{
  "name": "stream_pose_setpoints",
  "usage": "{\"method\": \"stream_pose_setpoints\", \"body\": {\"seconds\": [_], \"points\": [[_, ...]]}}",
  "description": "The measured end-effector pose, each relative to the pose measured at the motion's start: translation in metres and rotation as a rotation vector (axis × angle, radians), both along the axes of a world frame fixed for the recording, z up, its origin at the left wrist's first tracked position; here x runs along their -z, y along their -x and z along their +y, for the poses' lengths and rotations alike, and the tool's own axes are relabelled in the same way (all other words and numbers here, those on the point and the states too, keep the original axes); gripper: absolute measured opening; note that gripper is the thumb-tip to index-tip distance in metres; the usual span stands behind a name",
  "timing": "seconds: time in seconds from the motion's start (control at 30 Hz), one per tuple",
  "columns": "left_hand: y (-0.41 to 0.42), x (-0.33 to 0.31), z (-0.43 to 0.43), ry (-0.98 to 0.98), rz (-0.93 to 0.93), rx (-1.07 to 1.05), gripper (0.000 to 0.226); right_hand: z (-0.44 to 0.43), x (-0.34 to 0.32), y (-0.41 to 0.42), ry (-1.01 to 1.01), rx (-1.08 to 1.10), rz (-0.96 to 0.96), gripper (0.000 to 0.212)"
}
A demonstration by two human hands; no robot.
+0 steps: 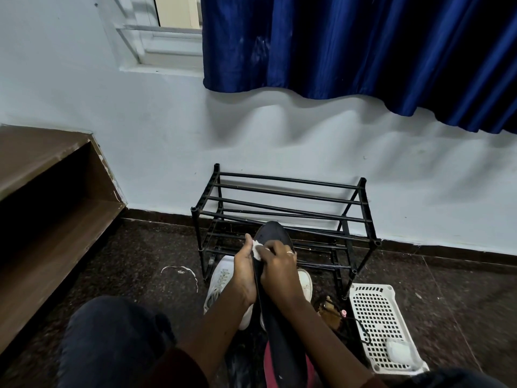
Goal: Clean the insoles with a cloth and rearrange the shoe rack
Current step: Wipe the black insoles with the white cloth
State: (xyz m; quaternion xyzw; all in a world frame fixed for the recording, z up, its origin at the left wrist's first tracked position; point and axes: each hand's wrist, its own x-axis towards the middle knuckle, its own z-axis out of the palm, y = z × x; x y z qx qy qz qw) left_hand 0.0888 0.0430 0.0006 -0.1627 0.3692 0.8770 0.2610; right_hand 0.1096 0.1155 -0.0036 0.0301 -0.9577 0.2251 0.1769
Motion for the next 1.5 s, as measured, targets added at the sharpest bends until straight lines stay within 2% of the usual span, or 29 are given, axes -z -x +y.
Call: {"method": "stream_pose_setpoints", "body": {"seconds": [0.13,0.3,0.5,0.6,0.77,0.87,0.93,1.1,1.23,1.33,1.43,1.5], "points": [[-0.003,0.001,0.000,0.009,0.012,0.032,0.081,0.003,0.008,-0.003,-0.092,0.027,0.053,0.033],[-0.004,0.004,0.006,-0.002,0.002,0.047,0.068,0.017,-0.008,0.008,-0.285,0.207,0.089,0.022],[-0.001,0.008,0.005,0.015,0.034,0.049,0.065,0.018,-0.016,0.009,-0.172,0.366,0.014,0.026],[-0.001,0.012,0.004,0.030,0.031,0.054,0.066,0.012,-0.015,0.002,-0.042,0.277,-0.046,0.028],[0.004,0.013,-0.002,0.067,0.051,0.071,0.077,-0.004,-0.009,-0.014,-0.068,0.134,0.070,0.023],[0.004,0.014,-0.005,0.091,0.001,0.064,0.086,-0.005,-0.007,-0.020,-0.082,0.085,0.067,0.017],[0.005,0.017,-0.007,0.092,0.012,0.057,0.083,-0.003,-0.009,-0.017,-0.095,0.074,0.072,0.016],[0.000,0.012,0.000,0.028,0.011,0.053,0.075,0.006,-0.017,0.005,-0.069,0.069,-0.003,0.027],[-0.005,0.005,0.003,-0.021,0.033,0.042,0.087,0.008,-0.025,0.020,-0.034,0.043,-0.081,0.034],[0.003,0.010,0.001,-0.044,0.014,-0.001,0.086,0.005,-0.018,0.013,0.046,-0.001,-0.010,0.035],[0.008,0.014,-0.004,0.001,0.005,0.009,0.096,0.002,-0.005,-0.001,0.136,-0.066,0.071,0.037],[0.010,0.014,-0.004,0.040,0.002,0.016,0.094,0.000,0.000,-0.011,0.147,-0.095,0.102,0.035]]}}
